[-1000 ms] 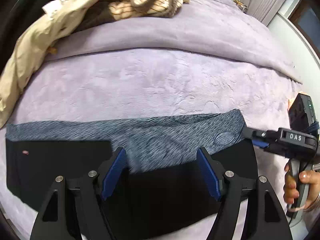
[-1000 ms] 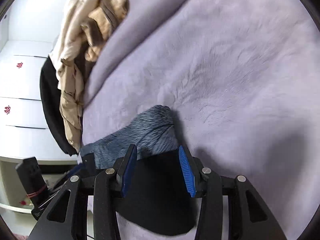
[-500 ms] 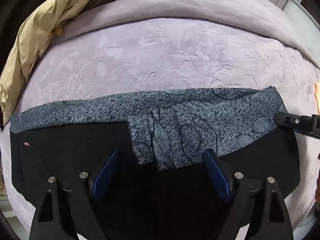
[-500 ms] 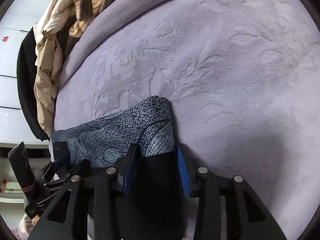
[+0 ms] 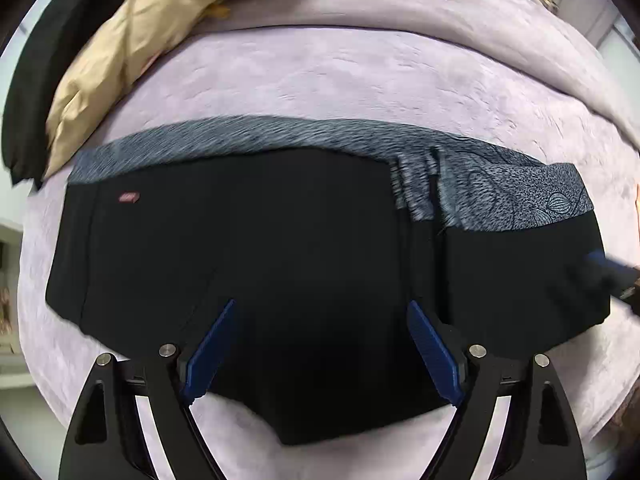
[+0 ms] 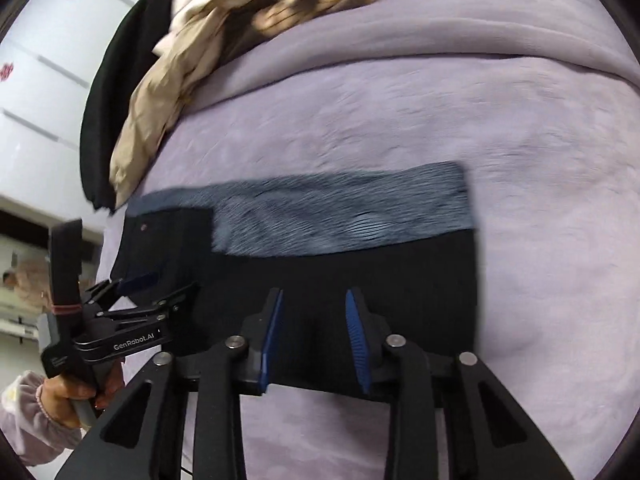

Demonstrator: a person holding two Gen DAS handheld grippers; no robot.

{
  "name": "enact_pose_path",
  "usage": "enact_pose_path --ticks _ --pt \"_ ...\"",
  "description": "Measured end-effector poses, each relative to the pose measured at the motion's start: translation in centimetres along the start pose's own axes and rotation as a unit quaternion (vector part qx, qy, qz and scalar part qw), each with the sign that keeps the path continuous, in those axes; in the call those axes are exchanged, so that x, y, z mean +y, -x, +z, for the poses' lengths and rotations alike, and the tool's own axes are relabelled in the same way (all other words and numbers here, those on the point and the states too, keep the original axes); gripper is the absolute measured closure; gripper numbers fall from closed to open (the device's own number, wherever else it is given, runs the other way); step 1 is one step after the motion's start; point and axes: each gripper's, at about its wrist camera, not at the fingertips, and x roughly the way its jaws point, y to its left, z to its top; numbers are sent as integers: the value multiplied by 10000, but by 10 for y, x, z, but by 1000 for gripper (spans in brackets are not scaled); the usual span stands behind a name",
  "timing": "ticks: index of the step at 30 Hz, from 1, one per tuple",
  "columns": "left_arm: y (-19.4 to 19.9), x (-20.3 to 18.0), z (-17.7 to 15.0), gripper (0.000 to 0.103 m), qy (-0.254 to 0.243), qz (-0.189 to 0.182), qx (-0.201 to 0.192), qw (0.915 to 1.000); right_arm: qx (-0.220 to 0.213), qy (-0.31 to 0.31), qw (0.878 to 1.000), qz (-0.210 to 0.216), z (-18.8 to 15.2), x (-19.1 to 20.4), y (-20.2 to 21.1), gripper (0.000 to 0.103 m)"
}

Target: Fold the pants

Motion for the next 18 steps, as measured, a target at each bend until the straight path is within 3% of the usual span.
enact_pose_path --ticks 5,10,18 --pt "9 26 -21 16 235 74 84 9997 461 -15 9989 72 -16 26 -48 69" --pt "17 71 -58 16 444 31 158 9989 570 253 9980 -77 -25 46 -52 69" --pt "7 107 -86 14 575 195 261 9978 247 772 9966 -162 -35 82 -33 69"
